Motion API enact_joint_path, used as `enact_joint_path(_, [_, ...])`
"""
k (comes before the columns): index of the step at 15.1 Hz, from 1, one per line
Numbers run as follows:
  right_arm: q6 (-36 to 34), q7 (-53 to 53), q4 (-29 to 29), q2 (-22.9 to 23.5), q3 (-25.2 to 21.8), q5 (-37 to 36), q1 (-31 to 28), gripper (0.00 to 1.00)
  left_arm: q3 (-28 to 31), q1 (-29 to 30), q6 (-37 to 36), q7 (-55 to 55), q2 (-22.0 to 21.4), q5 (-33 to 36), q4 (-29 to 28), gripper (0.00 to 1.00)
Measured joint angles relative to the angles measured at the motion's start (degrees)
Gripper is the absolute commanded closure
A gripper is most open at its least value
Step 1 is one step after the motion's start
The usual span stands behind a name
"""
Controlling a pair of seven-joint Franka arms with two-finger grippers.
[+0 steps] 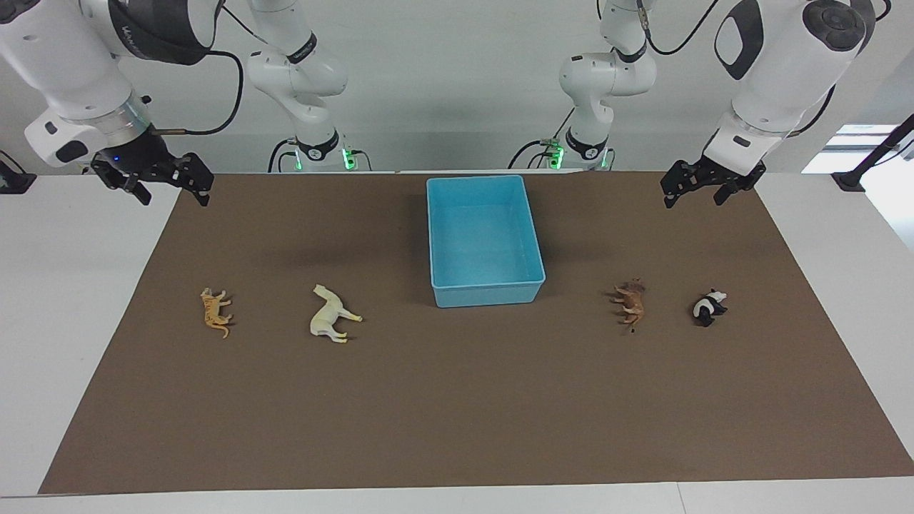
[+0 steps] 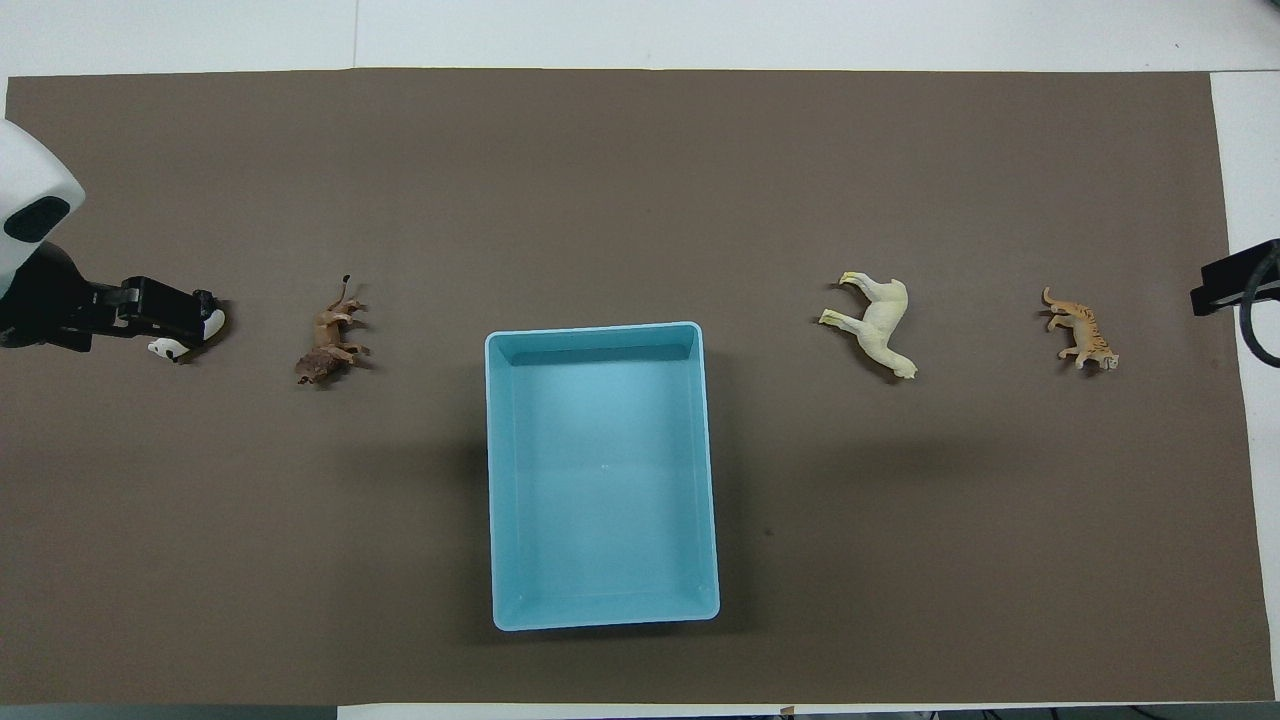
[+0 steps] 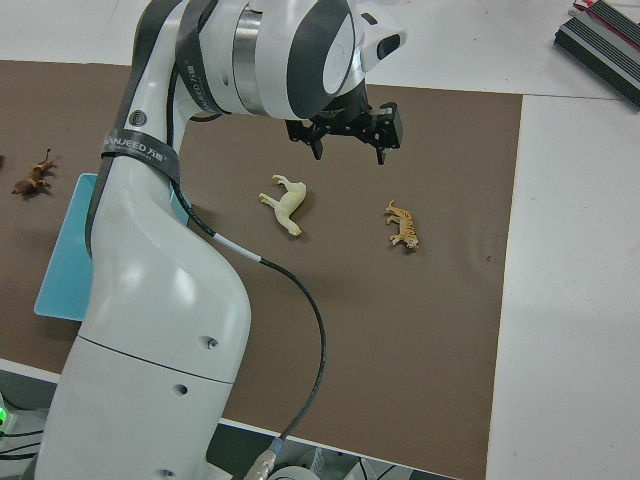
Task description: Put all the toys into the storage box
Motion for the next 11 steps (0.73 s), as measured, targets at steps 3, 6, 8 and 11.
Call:
enact_joint_path(3, [0.0,0.0,0.0,0.0,0.0,0.0,0.0,0.0,0.01,0.0,0.0,-0.01,0.01,0.0,0.0,0.0])
enact_joint_path(6, [0.01,0.25,0.06,-0.01,0.0,0.0,0.0,0.0,0.01,0.0,0.0,-0.06,0.01,0.0,-0.02,0.0])
enact_joint_path(8, [0.01,1.33,0.07,-0.03,0.0,0.0,0.02,0.0,-0.01,0.0,0.01,-0.23,0.03,0.0,-0.2,0.0])
enact_joint_path(11, [0.01,3.59,-0.04,-0.04,0.0,0.0,0.03,0.0,-0.03,-0.01,0.02,-0.84,0.04,0.0,-0.41,0.0])
